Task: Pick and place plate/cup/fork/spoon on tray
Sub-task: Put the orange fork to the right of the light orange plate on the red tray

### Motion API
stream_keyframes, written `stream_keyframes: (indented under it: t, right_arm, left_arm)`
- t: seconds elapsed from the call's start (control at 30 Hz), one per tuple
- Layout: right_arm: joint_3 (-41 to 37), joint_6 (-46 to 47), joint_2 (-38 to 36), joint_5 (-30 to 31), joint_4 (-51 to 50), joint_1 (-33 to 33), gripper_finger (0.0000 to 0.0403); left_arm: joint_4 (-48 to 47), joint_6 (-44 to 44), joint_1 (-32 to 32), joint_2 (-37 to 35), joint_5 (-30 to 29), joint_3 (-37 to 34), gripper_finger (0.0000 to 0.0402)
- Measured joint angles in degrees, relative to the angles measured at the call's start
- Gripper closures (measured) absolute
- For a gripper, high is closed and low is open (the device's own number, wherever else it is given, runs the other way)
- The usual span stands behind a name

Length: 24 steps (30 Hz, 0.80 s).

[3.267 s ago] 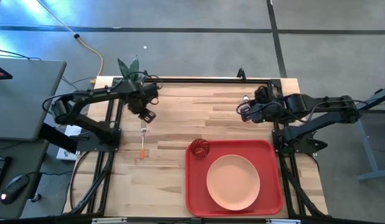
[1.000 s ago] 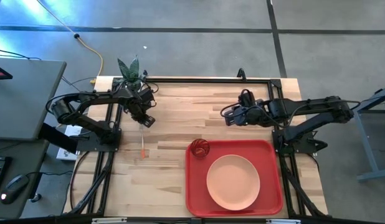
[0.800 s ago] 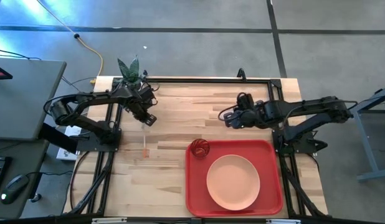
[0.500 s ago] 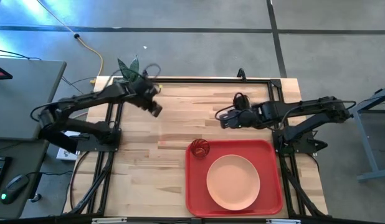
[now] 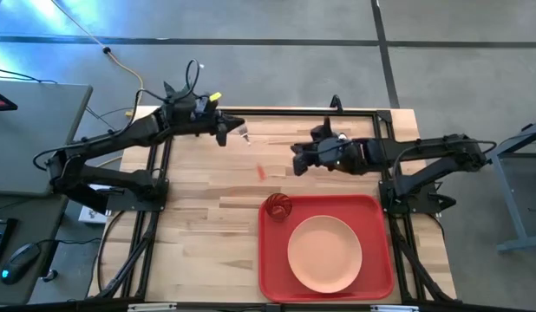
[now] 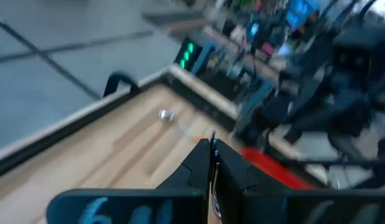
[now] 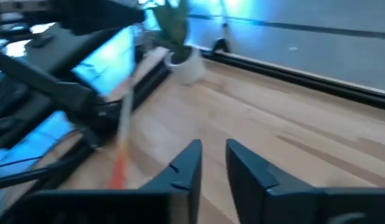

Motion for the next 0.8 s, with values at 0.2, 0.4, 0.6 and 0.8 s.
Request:
stream_keyframes:
  t: [0.2,0.4,0.6,0.8]
  right_arm:
    - [0.0,-4.47,0.0,-9.79,5.01,-3.55,0.0247]
    - [0.0,-3.74,0.0,-22.6,10.0,-6.63,0.0231]
    - [0.0,-1.78,0.0,-23.18,9.78,-6.9,0.0274]
    - [0.0,-0.3,0.2,-18.52,5.62,-5.23,0.0303]
  left_arm:
    - [10.93,0.18,-2.94,4.97,-3.2,0.0,0.0401]
    - [21.37,2.79,-5.96,9.82,4.26,0.0,0.0401]
    - [25.68,1.21,-7.89,12.37,2.65,0.0,0.0401]
    - [27.92,-4.86,-9.51,16.54,-3.11,0.0,0.0401]
